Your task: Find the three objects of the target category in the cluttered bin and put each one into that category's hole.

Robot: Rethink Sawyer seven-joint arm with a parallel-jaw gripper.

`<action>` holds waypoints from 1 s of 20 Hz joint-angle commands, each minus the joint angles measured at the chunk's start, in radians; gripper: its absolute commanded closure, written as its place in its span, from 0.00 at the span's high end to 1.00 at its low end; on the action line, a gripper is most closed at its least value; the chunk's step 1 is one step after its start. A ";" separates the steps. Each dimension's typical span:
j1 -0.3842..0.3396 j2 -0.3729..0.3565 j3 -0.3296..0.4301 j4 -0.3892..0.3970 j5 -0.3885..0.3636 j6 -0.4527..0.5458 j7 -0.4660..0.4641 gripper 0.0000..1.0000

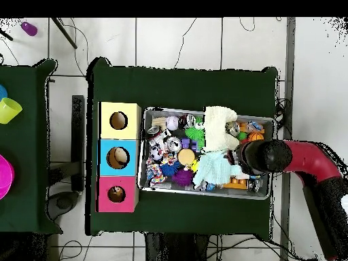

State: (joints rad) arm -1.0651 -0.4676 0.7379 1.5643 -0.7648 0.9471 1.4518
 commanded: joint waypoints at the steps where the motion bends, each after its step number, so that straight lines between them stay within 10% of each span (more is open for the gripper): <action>1: 0.007 0.138 -0.010 0.044 -0.125 -0.126 -0.284 1.00; 10: 0.044 0.338 -0.024 0.020 -0.264 -0.437 -0.210 1.00; 11: 0.043 0.342 -0.030 0.025 -0.252 -0.463 -0.198 0.00; 20: 0.153 0.154 -0.109 0.139 -0.245 -0.546 0.063 0.00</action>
State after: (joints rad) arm -1.0171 -0.3189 0.7139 1.6081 -0.9089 0.5156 1.4518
